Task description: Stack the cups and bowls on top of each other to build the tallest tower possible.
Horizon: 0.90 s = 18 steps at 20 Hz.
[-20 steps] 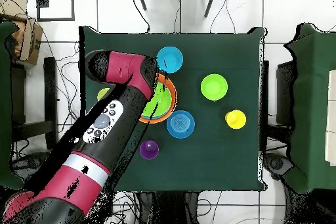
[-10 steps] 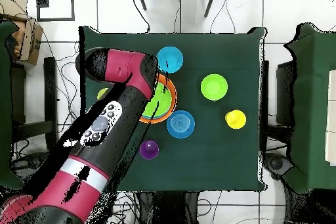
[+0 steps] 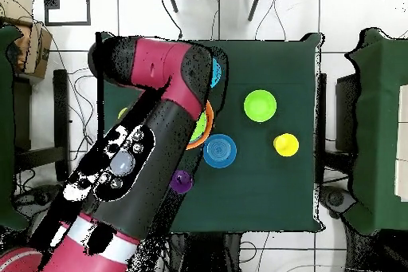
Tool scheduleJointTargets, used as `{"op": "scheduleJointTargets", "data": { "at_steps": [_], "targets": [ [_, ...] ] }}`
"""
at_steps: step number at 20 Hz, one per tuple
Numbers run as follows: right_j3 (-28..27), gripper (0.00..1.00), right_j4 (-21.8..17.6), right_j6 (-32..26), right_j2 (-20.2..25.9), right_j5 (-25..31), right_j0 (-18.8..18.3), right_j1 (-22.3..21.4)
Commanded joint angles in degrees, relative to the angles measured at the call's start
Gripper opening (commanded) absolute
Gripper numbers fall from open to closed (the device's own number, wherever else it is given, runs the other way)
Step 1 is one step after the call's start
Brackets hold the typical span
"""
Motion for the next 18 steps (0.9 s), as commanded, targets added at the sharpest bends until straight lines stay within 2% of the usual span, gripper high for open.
{"op": "scheduleJointTargets", "data": {
  "at_steps": [1, 8, 18],
  "targets": [
    [-3.3, 1.00, -6.5, -15.2, 5.1, 8.1, -2.9, -5.8],
    [-0.8, 1.00, -9.7, -13.4, 7.2, 4.5, -2.7, -6.9],
    [-1.0, 1.00, -12.9, -6.9, 7.4, -0.5, -1.7, -2.5]
  ]
}}
